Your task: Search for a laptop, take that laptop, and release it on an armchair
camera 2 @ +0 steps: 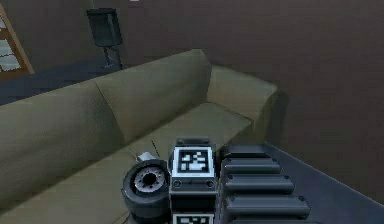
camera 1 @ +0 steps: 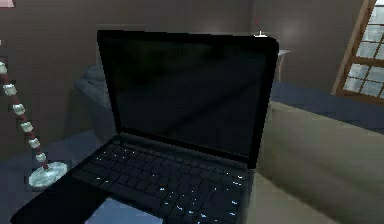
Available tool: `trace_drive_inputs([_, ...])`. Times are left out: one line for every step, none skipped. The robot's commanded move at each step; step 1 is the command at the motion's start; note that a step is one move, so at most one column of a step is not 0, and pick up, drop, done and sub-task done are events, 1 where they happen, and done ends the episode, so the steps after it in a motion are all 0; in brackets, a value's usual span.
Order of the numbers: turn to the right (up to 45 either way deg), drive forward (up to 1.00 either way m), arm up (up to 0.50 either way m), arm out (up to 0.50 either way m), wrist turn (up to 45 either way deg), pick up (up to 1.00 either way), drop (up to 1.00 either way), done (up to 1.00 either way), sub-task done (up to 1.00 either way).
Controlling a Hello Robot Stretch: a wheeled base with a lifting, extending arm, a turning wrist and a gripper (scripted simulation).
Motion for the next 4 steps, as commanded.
trace_drive_inputs([-36.0,0.0,0.0,0.0,0.0,0.0,0.0,0.0,0.0])
trace_drive_inputs([0.0,0.9,0.0,0.0,0.0,0.0,0.0,0.0,0.0])
trace_drive_inputs([39.0,0.0,0.0,0.0,0.0,0.0,0.0,0.0,0.0])
trace_drive_inputs([0.0,0.25,0.0,0.0,0.0,0.0,0.0,0.0,0.0])
